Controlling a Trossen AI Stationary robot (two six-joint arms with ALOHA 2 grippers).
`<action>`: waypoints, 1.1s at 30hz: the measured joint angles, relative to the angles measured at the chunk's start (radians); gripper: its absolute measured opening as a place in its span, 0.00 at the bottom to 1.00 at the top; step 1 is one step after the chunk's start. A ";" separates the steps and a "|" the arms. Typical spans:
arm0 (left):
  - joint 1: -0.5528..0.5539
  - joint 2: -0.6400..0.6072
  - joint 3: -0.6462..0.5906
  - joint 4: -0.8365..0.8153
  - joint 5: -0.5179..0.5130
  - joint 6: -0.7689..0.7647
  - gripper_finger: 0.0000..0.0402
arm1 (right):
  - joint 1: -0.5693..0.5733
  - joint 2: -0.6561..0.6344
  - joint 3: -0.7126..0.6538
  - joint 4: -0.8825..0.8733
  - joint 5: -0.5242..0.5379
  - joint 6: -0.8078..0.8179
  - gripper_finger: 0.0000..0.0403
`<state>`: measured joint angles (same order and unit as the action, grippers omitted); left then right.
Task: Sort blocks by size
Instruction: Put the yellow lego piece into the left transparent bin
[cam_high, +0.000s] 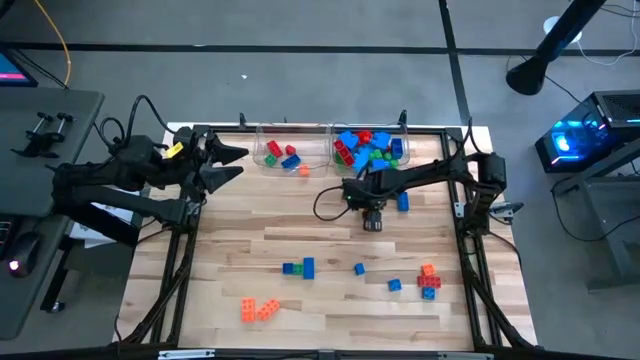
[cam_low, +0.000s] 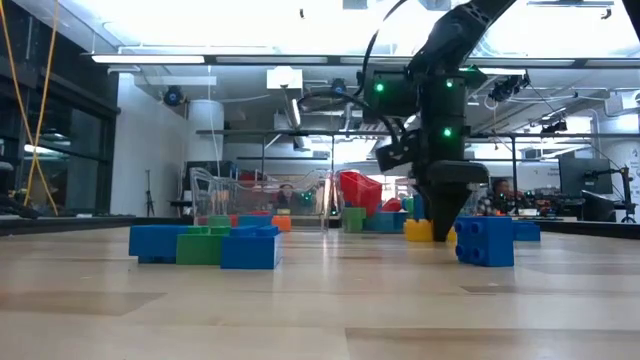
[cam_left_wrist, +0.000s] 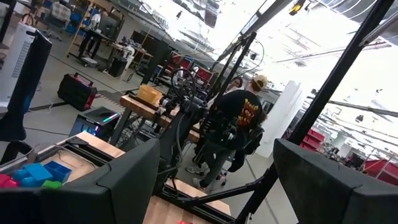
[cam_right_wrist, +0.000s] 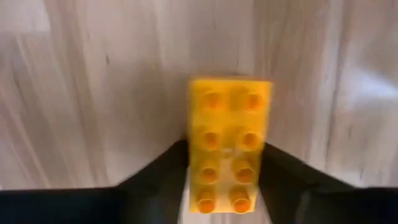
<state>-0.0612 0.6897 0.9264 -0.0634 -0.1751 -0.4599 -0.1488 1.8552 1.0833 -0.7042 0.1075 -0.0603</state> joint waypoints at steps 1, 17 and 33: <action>0.000 0.000 0.000 0.000 0.000 -0.001 0.74 | 0.005 0.000 0.000 0.003 -0.003 0.034 0.32; 0.000 -0.001 0.000 0.005 0.000 0.000 0.74 | 0.075 0.035 0.448 0.335 0.084 0.159 0.34; 0.000 -0.001 0.000 0.004 0.000 0.000 0.74 | -0.168 0.263 0.763 0.297 0.048 0.448 0.47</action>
<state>-0.0612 0.6891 0.9264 -0.0589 -0.1752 -0.4597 -0.3169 2.1184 1.8466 -0.4074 0.1556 0.3878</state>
